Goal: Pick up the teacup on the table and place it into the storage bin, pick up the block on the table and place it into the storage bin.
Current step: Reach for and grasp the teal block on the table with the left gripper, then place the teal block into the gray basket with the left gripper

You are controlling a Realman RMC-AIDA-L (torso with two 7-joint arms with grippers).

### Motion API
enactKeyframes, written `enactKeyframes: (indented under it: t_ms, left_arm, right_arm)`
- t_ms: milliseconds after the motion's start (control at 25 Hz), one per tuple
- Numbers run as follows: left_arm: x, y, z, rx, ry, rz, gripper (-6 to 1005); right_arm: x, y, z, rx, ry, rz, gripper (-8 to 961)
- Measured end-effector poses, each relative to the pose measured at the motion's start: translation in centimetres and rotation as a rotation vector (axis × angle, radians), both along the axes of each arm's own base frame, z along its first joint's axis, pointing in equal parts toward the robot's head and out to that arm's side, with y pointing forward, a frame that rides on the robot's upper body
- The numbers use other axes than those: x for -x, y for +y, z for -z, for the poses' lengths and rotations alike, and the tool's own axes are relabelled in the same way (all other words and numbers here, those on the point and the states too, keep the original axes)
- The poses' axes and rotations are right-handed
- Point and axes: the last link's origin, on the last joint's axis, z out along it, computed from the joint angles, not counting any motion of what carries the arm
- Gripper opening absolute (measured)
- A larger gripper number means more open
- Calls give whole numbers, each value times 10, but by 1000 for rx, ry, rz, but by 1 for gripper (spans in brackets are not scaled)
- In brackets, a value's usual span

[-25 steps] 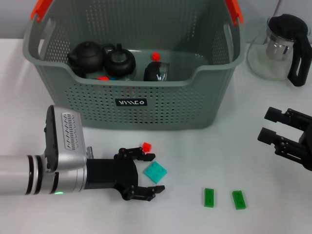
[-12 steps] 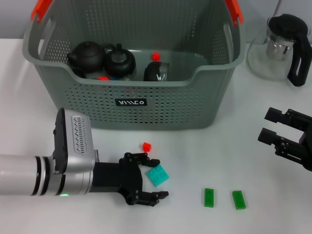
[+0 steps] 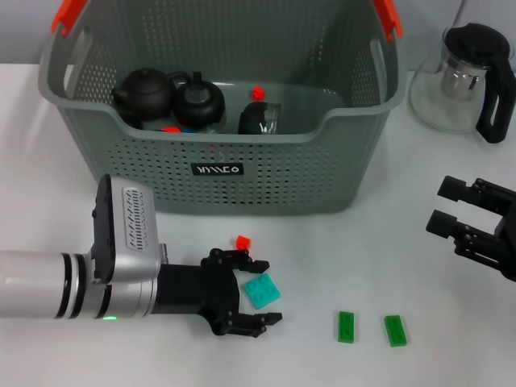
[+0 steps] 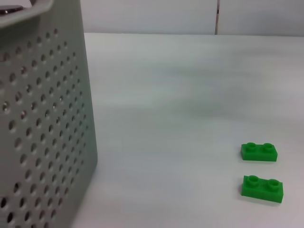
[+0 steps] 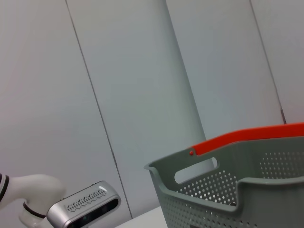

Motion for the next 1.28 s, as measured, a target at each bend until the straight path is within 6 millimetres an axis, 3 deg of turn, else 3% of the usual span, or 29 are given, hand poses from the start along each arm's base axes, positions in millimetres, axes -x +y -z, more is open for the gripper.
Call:
enactKeyframes:
  t_ms: [280,480,680,920,1120,1280]
  left_arm:
    - [3,0,0,-28,23,43,801]
    - [4,2,-2,-41,25,46,663]
    - [2,4,-6,-51,15,42,432]
    - [-1,4,-15,-34,-20,23,396]
    - [-12,-2,-46,17,-138,5,396]
    - [-21,-7,-92,36,-329,1,397]
  right_arm:
    - [0,1,-1,-2,-3,-3,669]
    - [0,1,-1,-6,-1,-2,669]
    - [0,1,-1,-8,-1,-1,668]
    - [0,1,-2,-7,0,-1,669]
    - [1,1,-2,-7,0,-6,669]
    - [1,1,-2,-7,-1,-5,669]
